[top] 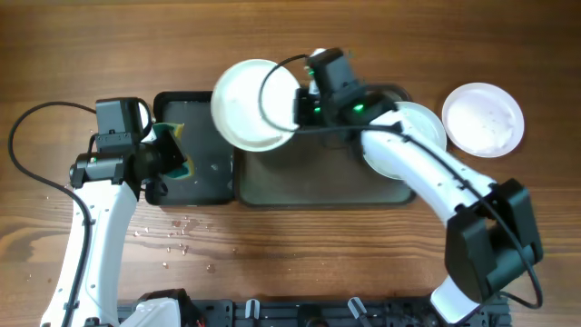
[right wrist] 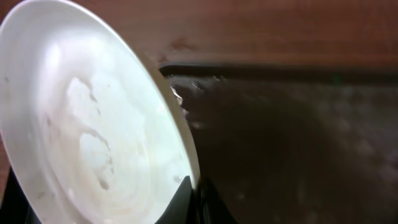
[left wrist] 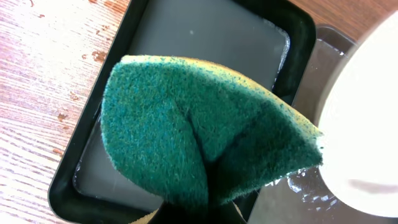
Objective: Clean dirty plates on tray and stack at the side
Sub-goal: 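Lift the wiped plate with the right gripper and carry it leftward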
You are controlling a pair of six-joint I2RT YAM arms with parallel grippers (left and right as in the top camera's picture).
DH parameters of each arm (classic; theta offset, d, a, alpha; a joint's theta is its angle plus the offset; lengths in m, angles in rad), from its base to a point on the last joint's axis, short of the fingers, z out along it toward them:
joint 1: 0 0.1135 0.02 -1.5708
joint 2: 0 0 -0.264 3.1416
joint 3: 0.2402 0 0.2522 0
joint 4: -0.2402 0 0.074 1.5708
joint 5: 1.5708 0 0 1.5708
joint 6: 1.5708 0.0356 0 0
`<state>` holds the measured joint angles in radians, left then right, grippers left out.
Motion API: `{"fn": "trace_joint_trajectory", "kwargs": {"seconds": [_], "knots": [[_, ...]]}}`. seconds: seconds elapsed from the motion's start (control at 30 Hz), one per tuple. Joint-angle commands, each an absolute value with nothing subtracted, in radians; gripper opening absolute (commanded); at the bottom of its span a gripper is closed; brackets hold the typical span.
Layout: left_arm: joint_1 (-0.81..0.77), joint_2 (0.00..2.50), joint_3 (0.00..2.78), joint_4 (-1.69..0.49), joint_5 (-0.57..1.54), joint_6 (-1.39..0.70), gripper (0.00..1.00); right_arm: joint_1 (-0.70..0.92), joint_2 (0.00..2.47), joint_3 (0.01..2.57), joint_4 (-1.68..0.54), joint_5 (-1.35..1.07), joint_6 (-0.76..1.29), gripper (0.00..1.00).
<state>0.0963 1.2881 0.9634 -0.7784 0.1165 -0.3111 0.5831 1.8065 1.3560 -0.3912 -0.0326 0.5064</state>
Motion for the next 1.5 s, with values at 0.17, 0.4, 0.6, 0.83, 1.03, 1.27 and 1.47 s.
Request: {"fn": "trace_joint_trajectory", "kwargs": {"seconds": [0.17,0.4,0.6,0.83,1.03,1.27,1.47], "knots": [[0.098,1.266,0.966,-0.827,0.107,-0.299,0.04,0.753,1.799,1.382,-0.197,0.257,0.482,0.05],[0.098,1.266,0.966,-0.840,0.107,-0.299,0.04,0.780,1.895,1.382,-0.104,0.255,0.465,0.05],[0.098,1.266,0.966,-0.840,0.107,-0.299,0.04,0.783,1.973,1.382,-0.031,0.255,0.385,0.05],[0.098,1.266,0.966,-0.840,0.107,-0.299,0.04,0.783,1.995,1.382,0.058,0.255,0.237,0.05],[0.098,1.266,0.966,-0.847,0.105,-0.299,0.04,0.791,1.995,1.382,0.175,0.256,0.072,0.05],[0.098,1.266,0.966,-0.850,0.103,-0.299,0.04,0.842,1.991,1.382,0.390,0.456,-0.286,0.05],[0.098,1.266,0.966,-0.850,0.102,-0.299,0.04,0.904,1.990,1.382,0.614,0.564,-0.689,0.05]]}}
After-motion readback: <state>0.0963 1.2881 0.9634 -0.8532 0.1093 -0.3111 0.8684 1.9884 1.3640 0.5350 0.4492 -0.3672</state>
